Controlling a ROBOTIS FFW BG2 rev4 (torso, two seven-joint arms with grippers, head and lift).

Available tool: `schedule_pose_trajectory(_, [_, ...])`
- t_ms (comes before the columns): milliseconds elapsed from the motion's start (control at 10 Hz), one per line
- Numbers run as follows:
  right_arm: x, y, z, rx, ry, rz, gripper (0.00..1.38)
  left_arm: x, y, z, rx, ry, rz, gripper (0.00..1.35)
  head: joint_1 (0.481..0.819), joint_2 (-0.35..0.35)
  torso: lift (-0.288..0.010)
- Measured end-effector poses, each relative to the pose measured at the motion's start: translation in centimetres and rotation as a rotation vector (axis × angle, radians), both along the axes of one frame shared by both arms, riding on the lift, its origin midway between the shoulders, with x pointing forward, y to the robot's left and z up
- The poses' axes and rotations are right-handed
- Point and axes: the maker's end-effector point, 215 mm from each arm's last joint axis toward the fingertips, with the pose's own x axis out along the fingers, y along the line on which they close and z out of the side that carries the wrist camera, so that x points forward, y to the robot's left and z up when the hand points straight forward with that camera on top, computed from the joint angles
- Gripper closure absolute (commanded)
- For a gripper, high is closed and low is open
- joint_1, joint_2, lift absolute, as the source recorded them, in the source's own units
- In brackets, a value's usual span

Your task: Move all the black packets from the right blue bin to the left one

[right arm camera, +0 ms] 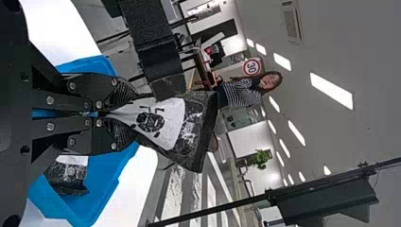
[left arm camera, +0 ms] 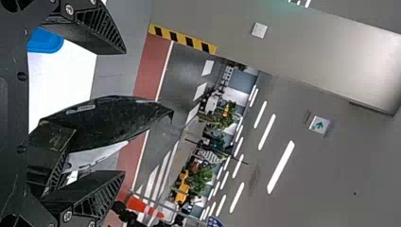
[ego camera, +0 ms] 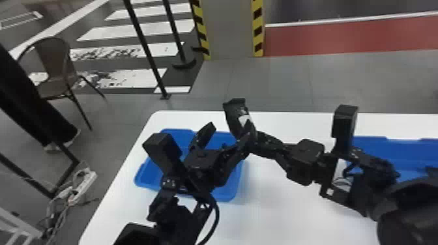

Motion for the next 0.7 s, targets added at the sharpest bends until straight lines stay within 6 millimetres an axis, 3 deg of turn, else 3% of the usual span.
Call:
schedule_pose_trajectory(100, [-0.3,0.5,0.1,0.003,0.002,0.012,1.13,0.1,-0.1,-0.1,0.004,0.005,-0.002,0.13,0.695,0.259,-0.11])
schedule_pose_trajectory(200, [-0.5,0.9,0.0,0.004,0.006,0.021,1.13,0.2,0.2,0.0,0.008,0.001,0.003,0.22,0.695,0.267,-0.11])
schedule_pose_trajectory(400, [-0.8,1.2,-0.1,0.004,0.013,0.03,1.13,0.3,0.8,0.3,0.02,-0.01,0.023,1.05,0.695,0.277,-0.11])
schedule_pose_trajectory(500, [-0.8,1.2,-0.1,0.004,0.015,0.031,1.13,0.3,1.3,0.5,0.026,-0.021,0.04,1.17,0.695,0.283,-0.11])
schedule_pose_trajectory(700, [-0.8,1.2,-0.3,0.003,0.022,0.031,1.13,0.2,1.6,0.2,0.031,-0.013,0.049,1.22,0.695,0.288,-0.11])
